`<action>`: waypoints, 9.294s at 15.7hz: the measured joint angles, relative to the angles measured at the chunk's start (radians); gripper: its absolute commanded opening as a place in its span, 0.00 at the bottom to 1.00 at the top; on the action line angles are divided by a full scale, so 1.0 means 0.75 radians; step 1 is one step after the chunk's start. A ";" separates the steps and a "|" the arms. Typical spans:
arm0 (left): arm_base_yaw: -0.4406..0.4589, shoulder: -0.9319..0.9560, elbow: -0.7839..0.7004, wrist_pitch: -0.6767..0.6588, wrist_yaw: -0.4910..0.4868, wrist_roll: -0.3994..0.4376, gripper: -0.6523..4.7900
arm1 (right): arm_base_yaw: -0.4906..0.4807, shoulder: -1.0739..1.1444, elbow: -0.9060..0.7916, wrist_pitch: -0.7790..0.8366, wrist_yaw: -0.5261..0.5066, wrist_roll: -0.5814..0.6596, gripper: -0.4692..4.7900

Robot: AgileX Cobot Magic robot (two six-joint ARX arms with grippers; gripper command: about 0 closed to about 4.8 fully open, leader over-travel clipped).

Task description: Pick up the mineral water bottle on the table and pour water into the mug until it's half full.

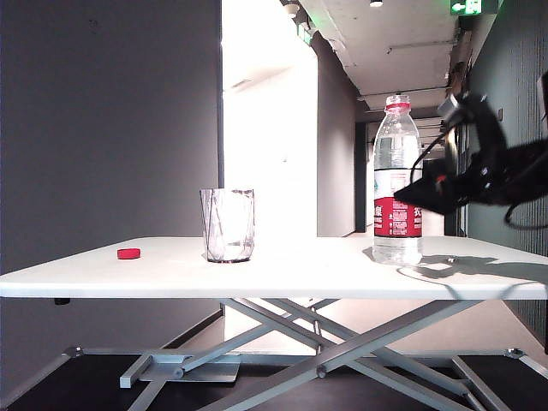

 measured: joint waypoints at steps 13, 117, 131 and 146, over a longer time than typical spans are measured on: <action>0.000 0.000 0.000 0.000 0.000 0.000 0.11 | 0.001 0.275 0.308 0.132 -0.134 0.170 1.00; 0.000 -0.001 0.000 0.000 0.000 0.000 0.11 | 0.583 0.208 0.755 -0.708 1.390 -1.566 0.43; 0.000 -0.001 0.000 -0.001 0.000 0.000 0.11 | 0.583 0.208 0.760 -0.644 1.424 -1.678 0.43; 0.000 -0.001 0.000 0.000 0.000 0.000 0.11 | 0.583 0.207 0.761 -0.638 1.319 -0.952 0.43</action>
